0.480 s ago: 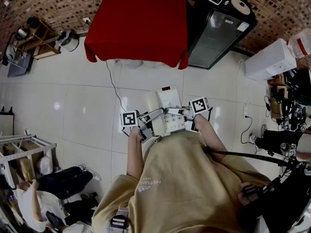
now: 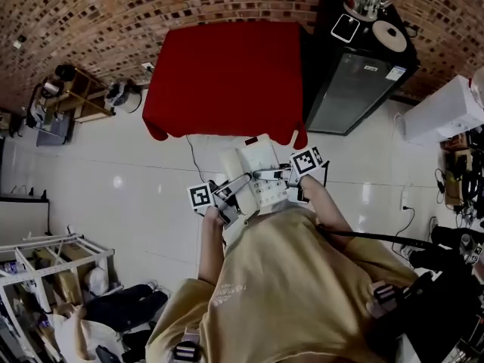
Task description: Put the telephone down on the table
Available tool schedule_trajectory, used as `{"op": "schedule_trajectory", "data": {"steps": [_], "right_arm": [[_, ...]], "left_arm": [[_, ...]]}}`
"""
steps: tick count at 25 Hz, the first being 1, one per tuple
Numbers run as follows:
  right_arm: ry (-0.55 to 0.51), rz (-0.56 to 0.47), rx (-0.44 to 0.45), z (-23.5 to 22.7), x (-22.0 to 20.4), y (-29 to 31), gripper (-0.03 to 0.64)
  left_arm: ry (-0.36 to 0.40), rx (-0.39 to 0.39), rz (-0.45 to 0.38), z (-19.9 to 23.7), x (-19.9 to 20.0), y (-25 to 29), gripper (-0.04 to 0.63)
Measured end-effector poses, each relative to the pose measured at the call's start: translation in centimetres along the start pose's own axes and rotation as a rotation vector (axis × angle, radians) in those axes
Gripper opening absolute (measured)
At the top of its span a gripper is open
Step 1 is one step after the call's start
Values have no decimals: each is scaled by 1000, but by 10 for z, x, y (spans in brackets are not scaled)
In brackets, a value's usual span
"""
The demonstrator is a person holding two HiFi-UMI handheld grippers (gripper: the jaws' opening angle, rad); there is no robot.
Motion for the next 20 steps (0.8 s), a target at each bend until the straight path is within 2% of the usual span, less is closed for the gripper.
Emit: {"op": "schedule_trajectory", "data": {"steps": [1, 3, 11, 16, 20], "right_arm": [[-25, 3, 13, -2, 15, 4, 241], [50, -6, 15, -16, 31, -1, 241], [150, 11, -1, -59, 63, -1, 242], [235, -7, -34, -78, 149, -5, 242], [251, -71, -71, -100, 214, 11, 244]], "left_arm": [[13, -3, 1, 0, 15, 4, 453], [14, -16, -7, 0, 35, 18, 453], [-54, 28, -11, 48, 61, 32, 453], [-142, 21, 14, 77, 139, 74, 453], [-132, -24, 65, 101, 214, 88, 453]]}}
Point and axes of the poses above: the fingertips, and each gripper's own axes: y forward along the fingers, z to its left, x out of its top, the point moved 5 cm from there along -y, backward along the fingers, and after that the axes turned 8 degrees about x, right-handed, at the moved point
